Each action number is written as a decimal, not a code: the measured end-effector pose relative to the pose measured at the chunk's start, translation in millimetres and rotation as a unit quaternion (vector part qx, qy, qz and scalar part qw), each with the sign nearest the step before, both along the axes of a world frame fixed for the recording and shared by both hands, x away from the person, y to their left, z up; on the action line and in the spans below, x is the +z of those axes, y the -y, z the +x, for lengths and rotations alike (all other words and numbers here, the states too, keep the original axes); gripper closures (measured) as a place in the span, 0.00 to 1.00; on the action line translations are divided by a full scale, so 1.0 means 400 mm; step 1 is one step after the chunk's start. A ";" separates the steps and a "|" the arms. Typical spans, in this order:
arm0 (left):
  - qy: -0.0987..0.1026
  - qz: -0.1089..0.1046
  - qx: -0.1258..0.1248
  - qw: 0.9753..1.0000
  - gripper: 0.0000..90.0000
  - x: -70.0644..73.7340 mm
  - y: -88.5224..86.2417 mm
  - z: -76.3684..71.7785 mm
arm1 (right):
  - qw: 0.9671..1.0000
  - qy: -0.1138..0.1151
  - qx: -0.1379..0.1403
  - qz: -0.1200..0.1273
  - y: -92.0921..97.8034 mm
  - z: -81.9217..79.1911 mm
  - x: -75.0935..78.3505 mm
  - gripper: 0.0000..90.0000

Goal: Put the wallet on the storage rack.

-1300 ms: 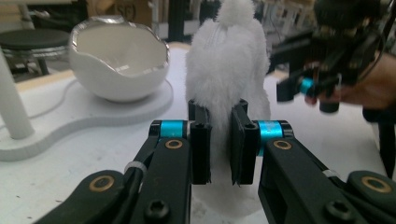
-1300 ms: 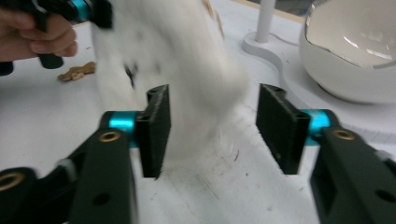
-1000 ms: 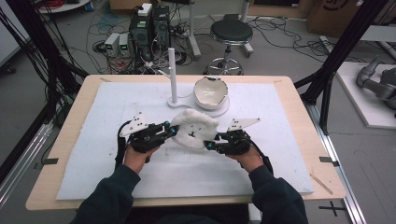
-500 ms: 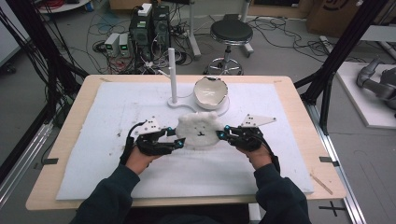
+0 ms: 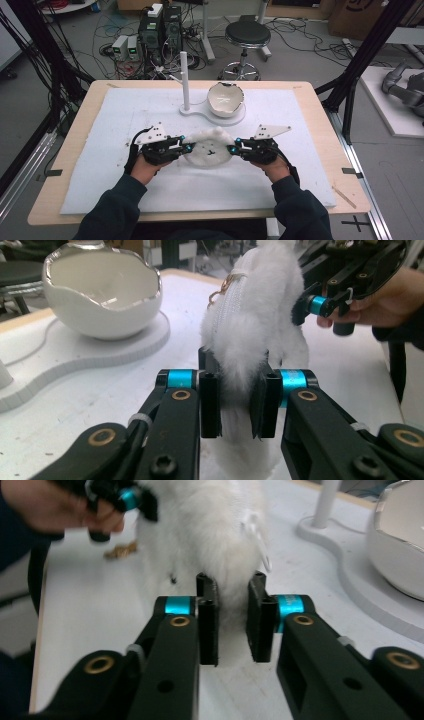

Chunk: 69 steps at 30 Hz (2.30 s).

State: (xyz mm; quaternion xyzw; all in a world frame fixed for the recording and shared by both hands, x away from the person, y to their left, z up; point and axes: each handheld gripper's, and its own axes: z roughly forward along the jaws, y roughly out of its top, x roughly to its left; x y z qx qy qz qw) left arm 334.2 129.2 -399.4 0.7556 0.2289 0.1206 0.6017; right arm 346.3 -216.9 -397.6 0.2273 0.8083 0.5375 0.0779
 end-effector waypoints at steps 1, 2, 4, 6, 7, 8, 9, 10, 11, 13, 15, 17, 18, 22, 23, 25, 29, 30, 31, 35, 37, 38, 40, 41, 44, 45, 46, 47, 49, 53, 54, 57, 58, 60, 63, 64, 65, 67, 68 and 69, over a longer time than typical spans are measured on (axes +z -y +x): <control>0.001 -0.006 0.005 1.000 0.87 0.002 -0.003 0.000 | 1.000 0.000 -0.013 0.010 0.004 0.001 0.001 0.77; 0.003 -0.012 0.011 1.000 0.87 0.004 -0.008 0.000 | 1.000 -0.001 -0.026 0.016 0.006 0.002 0.001 0.67; 0.008 -0.028 0.019 0.999 0.87 0.007 -0.017 0.000 | 0.998 -0.008 -0.052 0.026 0.011 0.009 -0.005 0.53; 0.013 -0.041 0.025 0.999 0.87 0.009 -0.022 -0.001 | 0.997 -0.027 -0.054 0.038 0.011 0.013 -0.014 0.44; 0.013 -0.041 0.025 0.999 0.87 0.009 -0.022 -0.001 | 0.997 -0.039 -0.051 0.044 0.007 0.016 -0.019 0.41; 0.017 -0.043 0.026 0.999 0.87 0.009 -0.023 -0.002 | 0.996 -0.050 -0.046 0.049 0.004 0.018 -0.022 0.41; 0.021 -0.045 0.027 0.998 0.87 0.010 -0.021 -0.004 | 0.996 -0.062 -0.036 0.058 -0.002 0.020 -0.026 0.41; 0.021 -0.044 0.026 0.998 0.87 0.009 -0.019 -0.004 | 0.996 -0.062 -0.036 0.058 -0.002 0.020 -0.026 0.41; 0.022 -0.046 0.023 0.998 0.87 0.007 -0.015 -0.006 | 0.995 -0.068 -0.032 0.062 -0.006 0.019 -0.028 0.41; 0.021 -0.037 0.015 0.999 0.87 0.000 -0.003 -0.008 | 0.994 -0.068 -0.012 0.081 -0.013 0.017 -0.024 0.68; 0.013 -0.026 0.009 1.000 0.86 -0.006 0.004 -0.007 | 0.995 -0.045 -0.023 0.080 -0.007 0.012 -0.014 0.80; 0.006 -0.016 0.006 1.000 0.86 -0.010 0.009 -0.007 | 0.996 -0.036 -0.030 0.081 -0.001 0.012 -0.009 0.82; -0.003 0.008 0.001 1.000 0.85 -0.020 0.020 -0.006 | 0.995 -0.021 -0.047 0.082 0.006 0.007 0.000 0.84; -0.022 0.015 0.011 1.000 0.82 -0.029 0.021 -0.001 | 0.997 0.013 -0.058 0.058 0.004 0.001 0.010 0.85; -0.022 0.015 0.021 0.999 0.79 -0.028 0.016 0.001 | 0.997 0.024 -0.059 0.053 0.003 -0.002 0.013 0.86; -0.022 0.013 0.043 0.999 0.74 -0.023 -0.004 0.006 | 0.995 0.044 -0.072 0.043 0.005 -0.005 0.021 0.86; -0.023 0.009 0.085 0.996 0.56 -0.017 -0.043 0.016 | 0.993 0.069 -0.096 0.029 0.018 -0.006 0.035 0.86; -0.026 0.007 0.101 0.995 0.56 -0.015 -0.058 0.020 | 0.991 0.078 -0.102 0.023 0.022 -0.006 0.041 0.87; -0.029 0.001 0.124 0.992 0.48 -0.012 -0.092 0.027 | 0.989 0.099 -0.112 0.009 0.029 -0.004 0.056 0.87; -0.030 -0.011 0.157 0.987 0.39 -0.007 -0.142 0.034 | 0.984 0.130 -0.123 -0.013 0.031 0.010 0.087 0.87; -0.033 -0.023 0.184 0.982 0.35 -0.006 -0.183 0.040 | 0.981 0.141 -0.128 -0.025 0.028 0.027 0.101 0.87; -0.033 -0.023 0.184 0.982 0.32 -0.006 -0.183 0.040 | 0.980 0.147 -0.128 -0.031 0.026 0.036 0.108 0.87; -0.036 -0.034 0.208 0.977 0.28 -0.007 -0.214 0.045 | 0.979 0.151 -0.131 -0.040 0.023 0.054 0.126 0.87; -0.037 -0.037 0.212 0.976 0.28 -0.007 -0.222 0.046 | 0.978 0.158 -0.132 -0.045 0.022 0.065 0.135 0.87; -0.042 -0.043 0.219 0.974 0.28 -0.011 -0.235 0.048 | 0.973 0.176 -0.136 -0.062 0.019 0.097 0.165 0.87; -0.044 -0.046 0.220 0.974 0.28 -0.012 -0.238 0.049 | 0.971 0.181 -0.138 -0.072 0.017 0.114 0.179 0.87; -0.046 -0.047 0.220 0.973 0.28 -0.013 -0.240 0.050 | 0.970 0.185 -0.140 -0.078 0.014 0.128 0.190 0.87; -0.046 -0.047 0.220 0.973 0.28 -0.013 -0.240 0.050 | 0.970 0.185 -0.140 -0.078 0.014 0.128 0.190 0.87; -0.047 -0.049 0.220 0.973 0.28 -0.015 -0.243 0.051 | 0.964 0.202 -0.143 -0.100 0.006 0.168 0.220 0.87; -0.047 -0.050 0.228 0.971 0.28 -0.016 -0.249 0.052 | 0.958 0.216 -0.148 -0.116 -0.003 0.202 0.243 0.87; -0.049 -0.050 0.233 0.970 0.26 -0.016 -0.252 0.052 | 0.956 0.221 -0.147 -0.123 -0.005 0.212 0.249 0.86; -0.053 -0.051 0.233 0.970 0.22 -0.019 -0.257 0.053 | 0.946 0.243 -0.146 -0.158 -0.018 0.248 0.255 0.86; -0.054 -0.050 0.234 0.970 0.22 -0.020 -0.258 0.053 | 0.946 0.243 -0.146 -0.158 -0.018 0.248 0.255 0.86; -0.056 -0.052 0.234 0.969 0.22 -0.021 -0.258 0.052 | 0.939 0.258 -0.147 -0.175 -0.022 0.261 0.245 0.86; -0.058 -0.052 0.235 0.969 0.22 -0.023 -0.261 0.052 | 0.932 0.256 -0.145 -0.212 -0.029 0.283 0.220 0.86; -0.058 -0.052 0.235 0.969 0.22 -0.023 -0.261 0.052 | 0.930 0.258 -0.140 -0.222 -0.032 0.288 0.213 0.86; -0.059 -0.053 0.236 0.968 0.22 -0.024 -0.261 0.052 | 0.928 0.260 -0.136 -0.231 -0.036 0.291 0.206 0.86; -0.060 -0.054 0.237 0.968 0.22 -0.024 -0.261 0.052 | 0.926 0.264 -0.131 -0.237 -0.041 0.294 0.201 0.86; -0.060 -0.054 0.236 0.968 0.22 -0.024 -0.261 0.052 | 0.923 0.269 -0.128 -0.245 -0.050 0.297 0.193 0.86; -0.060 -0.053 0.235 0.969 0.22 -0.024 -0.261 0.052 | 0.923 0.266 -0.126 -0.247 -0.055 0.299 0.189 0.86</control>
